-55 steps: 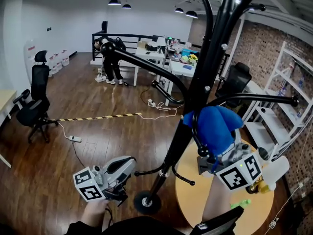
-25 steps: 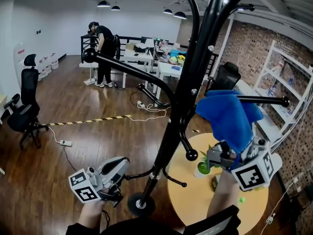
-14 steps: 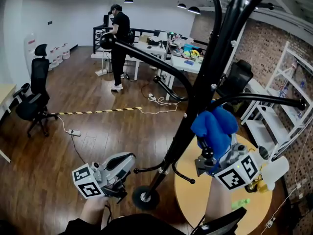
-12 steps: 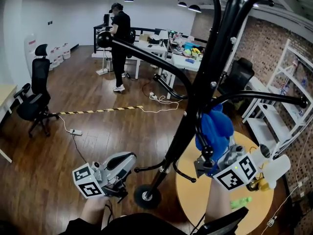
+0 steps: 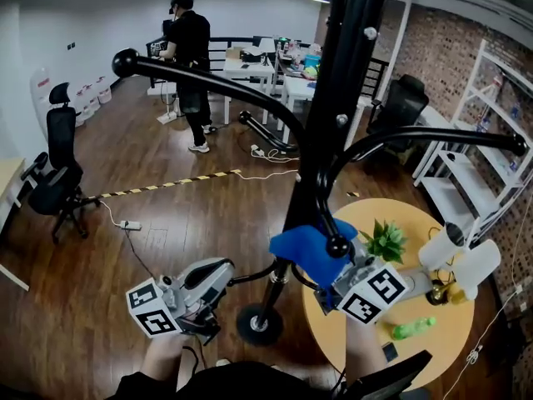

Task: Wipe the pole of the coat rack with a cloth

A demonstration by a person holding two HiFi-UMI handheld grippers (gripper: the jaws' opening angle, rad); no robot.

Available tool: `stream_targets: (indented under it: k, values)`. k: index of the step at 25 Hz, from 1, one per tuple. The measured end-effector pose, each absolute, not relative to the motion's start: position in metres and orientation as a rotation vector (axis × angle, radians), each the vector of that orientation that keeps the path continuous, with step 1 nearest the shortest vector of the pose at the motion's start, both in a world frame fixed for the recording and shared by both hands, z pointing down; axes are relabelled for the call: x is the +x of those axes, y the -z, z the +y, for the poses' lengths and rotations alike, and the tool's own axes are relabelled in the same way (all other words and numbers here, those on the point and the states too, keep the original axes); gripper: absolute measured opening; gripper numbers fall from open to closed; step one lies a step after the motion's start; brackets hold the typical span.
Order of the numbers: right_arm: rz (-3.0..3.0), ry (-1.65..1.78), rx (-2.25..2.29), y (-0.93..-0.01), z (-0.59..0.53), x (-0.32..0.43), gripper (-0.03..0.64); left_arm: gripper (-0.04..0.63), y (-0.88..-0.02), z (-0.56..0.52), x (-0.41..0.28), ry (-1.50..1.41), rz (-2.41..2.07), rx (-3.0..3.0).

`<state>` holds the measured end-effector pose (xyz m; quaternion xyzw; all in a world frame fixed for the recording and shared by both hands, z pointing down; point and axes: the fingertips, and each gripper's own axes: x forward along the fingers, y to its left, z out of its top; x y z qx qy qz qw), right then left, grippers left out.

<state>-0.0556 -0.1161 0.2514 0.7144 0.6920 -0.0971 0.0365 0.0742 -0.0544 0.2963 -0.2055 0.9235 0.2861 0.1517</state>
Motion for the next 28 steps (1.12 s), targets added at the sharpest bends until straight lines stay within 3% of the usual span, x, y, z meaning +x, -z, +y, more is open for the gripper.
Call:
stream_targets:
  k: [4,11,14,20,28]
  values:
    - [2.220,0.099,2.335,-0.313,-0.112,-0.053,0.086,0.002,-0.296,-0.061,0.071,-0.826,2.659,-0.630]
    - [2.326,-0.561,2.411,-0.391,-0.118,-0.052,0.085,0.002,-0.292,-0.068,0.067,-0.835,2.655,-0.671]
    - [2.388,-0.819,2.375,-0.422,-0.137,-0.062,0.034,0.002,-0.292,-0.071,0.063,-0.839,2.647,-0.690]
    - [2.539,-0.578,2.387,-0.420,-0.178,-0.077,0.034,0.002,-0.294,-0.084,0.050,-0.865,2.632,-0.752]
    - [2.409,-0.594,2.420,-0.412,-0.179,-0.069,0.034,0.002,-0.295,-0.088,0.043,-0.867,2.625,-0.765]
